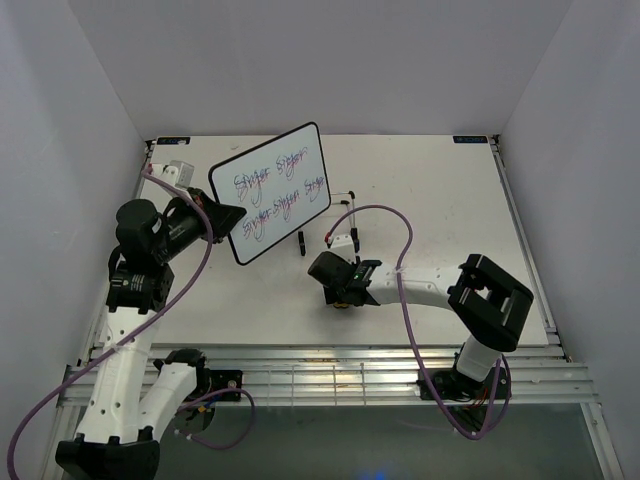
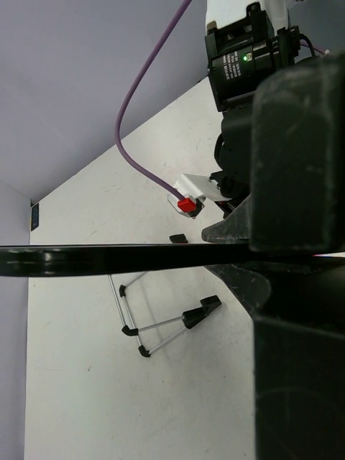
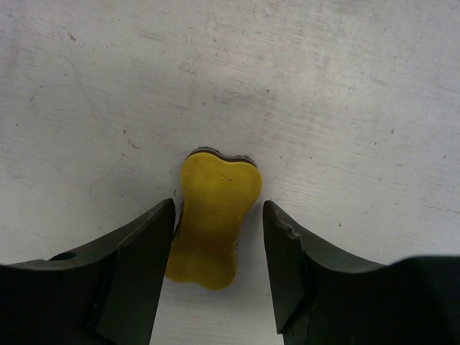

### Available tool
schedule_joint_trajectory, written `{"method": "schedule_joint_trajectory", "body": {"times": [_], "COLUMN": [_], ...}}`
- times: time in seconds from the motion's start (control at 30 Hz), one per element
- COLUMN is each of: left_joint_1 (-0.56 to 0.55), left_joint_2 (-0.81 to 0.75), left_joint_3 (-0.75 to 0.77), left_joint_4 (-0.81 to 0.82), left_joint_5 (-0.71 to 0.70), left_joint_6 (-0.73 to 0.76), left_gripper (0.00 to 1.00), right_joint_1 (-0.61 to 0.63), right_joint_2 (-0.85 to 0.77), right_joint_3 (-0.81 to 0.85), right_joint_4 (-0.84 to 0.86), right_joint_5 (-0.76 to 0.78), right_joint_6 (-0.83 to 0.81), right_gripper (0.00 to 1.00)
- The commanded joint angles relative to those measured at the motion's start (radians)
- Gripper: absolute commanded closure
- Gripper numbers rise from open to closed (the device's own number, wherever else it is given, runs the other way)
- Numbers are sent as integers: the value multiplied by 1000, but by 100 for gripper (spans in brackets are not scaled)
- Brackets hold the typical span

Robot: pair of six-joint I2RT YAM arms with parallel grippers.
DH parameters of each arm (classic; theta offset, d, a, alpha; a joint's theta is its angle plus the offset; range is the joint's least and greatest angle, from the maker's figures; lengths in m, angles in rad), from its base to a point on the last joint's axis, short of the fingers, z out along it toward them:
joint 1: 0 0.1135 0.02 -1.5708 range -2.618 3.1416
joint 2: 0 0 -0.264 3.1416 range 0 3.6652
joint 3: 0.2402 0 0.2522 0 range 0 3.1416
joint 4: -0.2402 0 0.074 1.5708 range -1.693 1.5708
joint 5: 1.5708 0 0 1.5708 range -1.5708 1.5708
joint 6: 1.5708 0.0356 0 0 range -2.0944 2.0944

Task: Erase the whiteboard

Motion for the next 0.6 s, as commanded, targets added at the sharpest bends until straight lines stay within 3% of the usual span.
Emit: {"method": "schedule_joint_trajectory", "body": {"times": [0.0, 0.23, 0.57], "left_joint_1": [-17, -28, -34], "left_joint_2": [-43, -46, -49], "left_joint_3": [14, 10, 8], "left_joint_4": [89, 90, 86], "left_joint_5": [-37, -50, -61], "left_joint_6": [20, 30, 34], "left_gripper": [100, 100, 100], "right_joint_1": [-1, -1, -1], "right_joint_2": [7, 0, 4], "right_joint_3": [-4, -25, -33], "right_joint_4": [39, 68, 71], "right_joint_5": [11, -10, -23], "right_joint_6": [21, 21, 18], "right_gripper": [43, 53, 58]}}
